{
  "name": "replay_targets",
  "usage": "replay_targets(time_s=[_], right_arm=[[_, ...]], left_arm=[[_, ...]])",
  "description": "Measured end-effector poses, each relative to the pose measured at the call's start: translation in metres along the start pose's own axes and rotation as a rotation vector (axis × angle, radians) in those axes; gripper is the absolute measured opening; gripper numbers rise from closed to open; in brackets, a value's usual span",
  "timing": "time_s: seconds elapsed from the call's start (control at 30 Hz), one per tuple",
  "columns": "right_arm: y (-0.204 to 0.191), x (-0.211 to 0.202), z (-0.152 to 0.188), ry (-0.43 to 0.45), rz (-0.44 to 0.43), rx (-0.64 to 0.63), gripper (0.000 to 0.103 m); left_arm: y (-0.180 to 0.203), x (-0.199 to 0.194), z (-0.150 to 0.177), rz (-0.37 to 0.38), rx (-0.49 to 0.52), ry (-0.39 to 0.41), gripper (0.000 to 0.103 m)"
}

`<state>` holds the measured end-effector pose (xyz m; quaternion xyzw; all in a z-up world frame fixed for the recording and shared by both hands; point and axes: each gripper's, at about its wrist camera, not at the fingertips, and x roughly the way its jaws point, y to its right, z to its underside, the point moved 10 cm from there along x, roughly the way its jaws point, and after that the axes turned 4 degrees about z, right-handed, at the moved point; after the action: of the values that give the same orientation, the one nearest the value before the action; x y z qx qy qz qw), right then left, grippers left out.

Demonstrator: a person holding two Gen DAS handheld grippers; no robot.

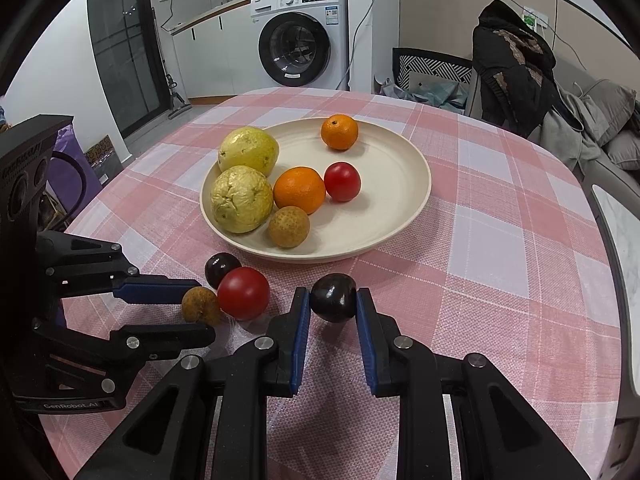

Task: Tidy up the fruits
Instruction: 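Carry the plum and kiwi onto the cream plate and open both grippers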

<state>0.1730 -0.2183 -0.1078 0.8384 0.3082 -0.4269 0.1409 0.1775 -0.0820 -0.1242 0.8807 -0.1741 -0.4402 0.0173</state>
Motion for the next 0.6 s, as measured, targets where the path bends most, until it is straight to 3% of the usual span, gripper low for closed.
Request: replay_targets(time_s=[0.33,0.6], right_arm=[[0.003,-0.01,-0.008,0.052,-0.005,0.019,0.024],[0.011,-0.027,-0.023,0.14,-0.009,0.069,0.024]], left_arm=[[0.005,-0.022,-0.012,0.022,0.004,0.08,0.024],[0.0,-0.047,-0.026,-0.014,0.002,0.169,0.024]])
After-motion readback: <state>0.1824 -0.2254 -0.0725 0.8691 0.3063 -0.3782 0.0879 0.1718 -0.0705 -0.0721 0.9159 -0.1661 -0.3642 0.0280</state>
